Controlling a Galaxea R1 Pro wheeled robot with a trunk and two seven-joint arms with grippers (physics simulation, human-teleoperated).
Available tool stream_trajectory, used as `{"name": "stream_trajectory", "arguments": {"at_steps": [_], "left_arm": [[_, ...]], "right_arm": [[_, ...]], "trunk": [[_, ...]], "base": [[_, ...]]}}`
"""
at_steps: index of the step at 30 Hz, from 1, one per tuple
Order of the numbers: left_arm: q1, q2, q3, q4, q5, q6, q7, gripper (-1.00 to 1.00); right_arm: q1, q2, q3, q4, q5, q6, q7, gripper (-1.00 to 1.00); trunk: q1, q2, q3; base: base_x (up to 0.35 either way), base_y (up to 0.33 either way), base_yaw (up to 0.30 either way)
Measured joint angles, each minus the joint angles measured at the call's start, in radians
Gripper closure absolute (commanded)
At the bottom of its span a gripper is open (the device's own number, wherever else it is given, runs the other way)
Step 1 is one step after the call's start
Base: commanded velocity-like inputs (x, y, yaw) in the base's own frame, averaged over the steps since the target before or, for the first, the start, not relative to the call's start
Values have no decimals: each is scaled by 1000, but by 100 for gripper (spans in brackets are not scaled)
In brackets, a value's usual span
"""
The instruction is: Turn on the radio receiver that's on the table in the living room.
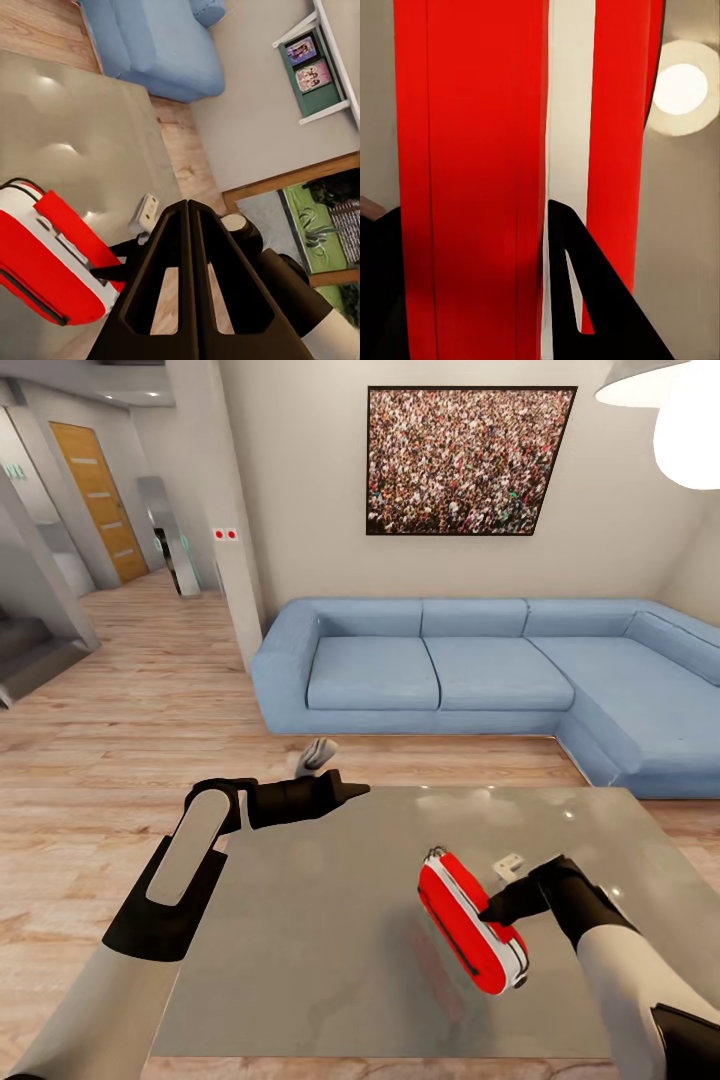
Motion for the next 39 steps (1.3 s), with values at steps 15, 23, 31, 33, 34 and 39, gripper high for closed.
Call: {"name": "stream_trajectory", "arguments": {"at_steps": [15,23,31,33,34,39], "left_arm": [[0,0,0,0,0,0,-1,100],[1,0,0,0,0,0,-1,100],[0,0,0,0,0,0,-1,100],[0,0,1,0,0,0,-1,100],[0,0,1,0,0,0,-1,100],[0,0,1,-1,0,0,-1,100]], "right_arm": [[0,-4,1,21,-57,-63,-38,100],[0,-3,2,72,-56,-111,-69,100],[0,-3,1,112,-62,-135,-115,100],[0,-2,0,114,-61,-136,-117,100],[0,-1,0,115,-62,-136,-117,100],[0,1,-4,117,-62,-137,-119,100]], "trunk": [[0,0,0],[0,0,0],[0,0,0],[0,0,0],[0,0,0],[0,0,0]], "base": [[0,0,0],[0,0,0],[0,0,0],[0,0,0],[0,0,0],[0,0,0]]}}
